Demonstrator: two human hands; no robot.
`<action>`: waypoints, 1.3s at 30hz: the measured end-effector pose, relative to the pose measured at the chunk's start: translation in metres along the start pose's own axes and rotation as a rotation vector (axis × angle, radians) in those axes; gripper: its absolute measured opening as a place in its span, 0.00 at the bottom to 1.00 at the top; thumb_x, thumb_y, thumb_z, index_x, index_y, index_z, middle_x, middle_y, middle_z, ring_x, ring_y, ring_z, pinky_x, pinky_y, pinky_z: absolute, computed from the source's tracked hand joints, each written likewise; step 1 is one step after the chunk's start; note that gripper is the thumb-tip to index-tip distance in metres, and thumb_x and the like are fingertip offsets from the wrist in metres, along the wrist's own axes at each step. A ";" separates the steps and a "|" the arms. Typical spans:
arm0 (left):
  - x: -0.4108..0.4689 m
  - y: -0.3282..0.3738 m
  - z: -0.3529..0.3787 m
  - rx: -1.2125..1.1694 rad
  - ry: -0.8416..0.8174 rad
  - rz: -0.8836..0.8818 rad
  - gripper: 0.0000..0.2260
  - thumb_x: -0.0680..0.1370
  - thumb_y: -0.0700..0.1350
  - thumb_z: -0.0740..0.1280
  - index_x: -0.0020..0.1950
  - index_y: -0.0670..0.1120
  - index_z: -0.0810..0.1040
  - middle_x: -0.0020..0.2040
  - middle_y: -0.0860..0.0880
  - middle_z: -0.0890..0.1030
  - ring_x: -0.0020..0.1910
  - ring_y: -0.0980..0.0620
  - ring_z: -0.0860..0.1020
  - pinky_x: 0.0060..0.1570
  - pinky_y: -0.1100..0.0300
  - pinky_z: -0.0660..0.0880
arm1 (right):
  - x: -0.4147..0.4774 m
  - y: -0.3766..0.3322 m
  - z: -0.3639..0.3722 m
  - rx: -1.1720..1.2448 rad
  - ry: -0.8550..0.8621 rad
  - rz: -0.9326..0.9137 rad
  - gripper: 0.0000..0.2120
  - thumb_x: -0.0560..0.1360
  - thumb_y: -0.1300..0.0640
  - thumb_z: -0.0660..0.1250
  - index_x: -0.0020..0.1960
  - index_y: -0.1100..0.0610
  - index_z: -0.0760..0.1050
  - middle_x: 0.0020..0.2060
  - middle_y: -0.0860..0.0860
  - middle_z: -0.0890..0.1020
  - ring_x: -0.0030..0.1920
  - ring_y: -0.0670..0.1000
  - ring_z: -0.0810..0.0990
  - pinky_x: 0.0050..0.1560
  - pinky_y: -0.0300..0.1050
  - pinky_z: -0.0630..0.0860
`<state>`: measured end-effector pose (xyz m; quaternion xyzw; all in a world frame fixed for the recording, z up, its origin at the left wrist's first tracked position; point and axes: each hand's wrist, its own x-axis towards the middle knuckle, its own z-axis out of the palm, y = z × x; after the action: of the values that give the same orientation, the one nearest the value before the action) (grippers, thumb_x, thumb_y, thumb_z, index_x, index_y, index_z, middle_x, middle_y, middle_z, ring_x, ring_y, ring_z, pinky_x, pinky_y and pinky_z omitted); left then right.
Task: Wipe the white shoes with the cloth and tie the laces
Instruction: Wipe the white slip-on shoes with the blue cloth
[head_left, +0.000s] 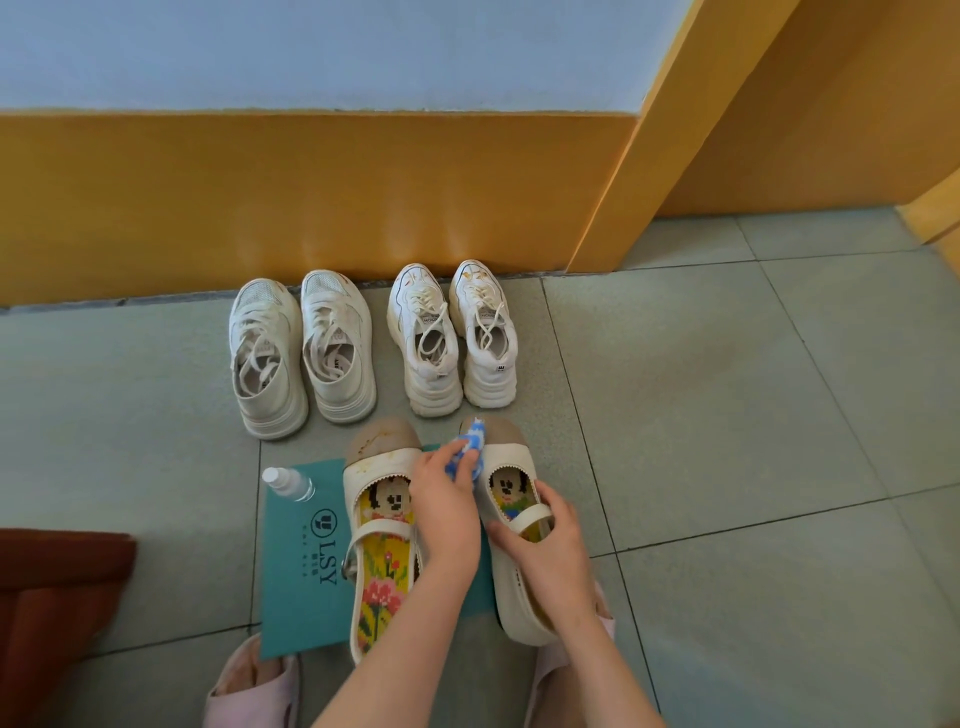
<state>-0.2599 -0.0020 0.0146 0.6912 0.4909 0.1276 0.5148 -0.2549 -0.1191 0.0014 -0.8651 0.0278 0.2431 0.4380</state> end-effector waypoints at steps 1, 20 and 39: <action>-0.004 -0.002 -0.001 0.001 -0.005 0.002 0.09 0.77 0.44 0.66 0.56 0.45 0.80 0.50 0.48 0.77 0.48 0.53 0.74 0.48 0.62 0.69 | 0.001 0.000 -0.002 0.014 -0.010 -0.001 0.35 0.64 0.48 0.78 0.67 0.47 0.68 0.59 0.45 0.72 0.56 0.46 0.75 0.56 0.48 0.75; -0.076 -0.036 -0.015 -0.086 -0.075 -0.039 0.09 0.77 0.45 0.65 0.57 0.47 0.80 0.47 0.54 0.78 0.46 0.60 0.76 0.49 0.64 0.74 | 0.003 0.001 -0.013 0.048 -0.094 -0.039 0.31 0.69 0.49 0.74 0.69 0.50 0.68 0.61 0.49 0.74 0.58 0.45 0.74 0.53 0.37 0.70; -0.120 -0.057 -0.038 -0.022 -0.240 -0.116 0.06 0.75 0.43 0.69 0.51 0.47 0.82 0.44 0.50 0.79 0.44 0.57 0.78 0.47 0.63 0.75 | 0.001 0.002 -0.009 0.029 -0.075 -0.054 0.31 0.70 0.47 0.73 0.69 0.49 0.67 0.63 0.50 0.73 0.57 0.46 0.73 0.56 0.42 0.72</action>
<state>-0.3760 -0.0775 0.0230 0.6663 0.4633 0.0192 0.5839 -0.2513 -0.1270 0.0039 -0.8494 -0.0086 0.2629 0.4575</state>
